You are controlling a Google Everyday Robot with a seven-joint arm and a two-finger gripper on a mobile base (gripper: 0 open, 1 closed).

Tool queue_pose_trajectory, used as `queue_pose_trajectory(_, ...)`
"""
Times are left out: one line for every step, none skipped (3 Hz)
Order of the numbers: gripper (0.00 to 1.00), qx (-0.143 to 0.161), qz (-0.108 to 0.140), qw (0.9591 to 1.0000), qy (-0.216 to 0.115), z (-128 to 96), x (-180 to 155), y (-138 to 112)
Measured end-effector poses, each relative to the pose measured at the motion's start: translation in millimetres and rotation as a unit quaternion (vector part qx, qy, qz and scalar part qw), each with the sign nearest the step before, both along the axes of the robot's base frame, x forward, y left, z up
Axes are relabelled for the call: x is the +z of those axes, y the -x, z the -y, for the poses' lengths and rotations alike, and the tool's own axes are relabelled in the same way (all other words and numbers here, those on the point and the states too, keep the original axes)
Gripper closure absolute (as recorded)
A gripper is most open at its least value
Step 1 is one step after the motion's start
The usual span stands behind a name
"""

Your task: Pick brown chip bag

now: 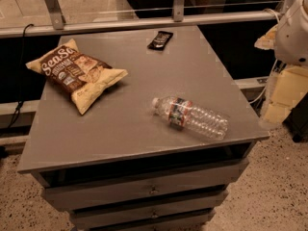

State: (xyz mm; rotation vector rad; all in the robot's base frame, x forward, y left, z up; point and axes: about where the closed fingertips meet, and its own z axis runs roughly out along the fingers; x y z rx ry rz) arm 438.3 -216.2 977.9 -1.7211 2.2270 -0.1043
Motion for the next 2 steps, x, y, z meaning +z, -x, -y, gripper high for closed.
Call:
queue_pose_trajectory(0.00,0.000,0.000,1.0000,0.000,0,0,0)
queue_pose_trajectory(0.00,0.026,-0.008,0.9991,-0.033,-33,-16,-20)
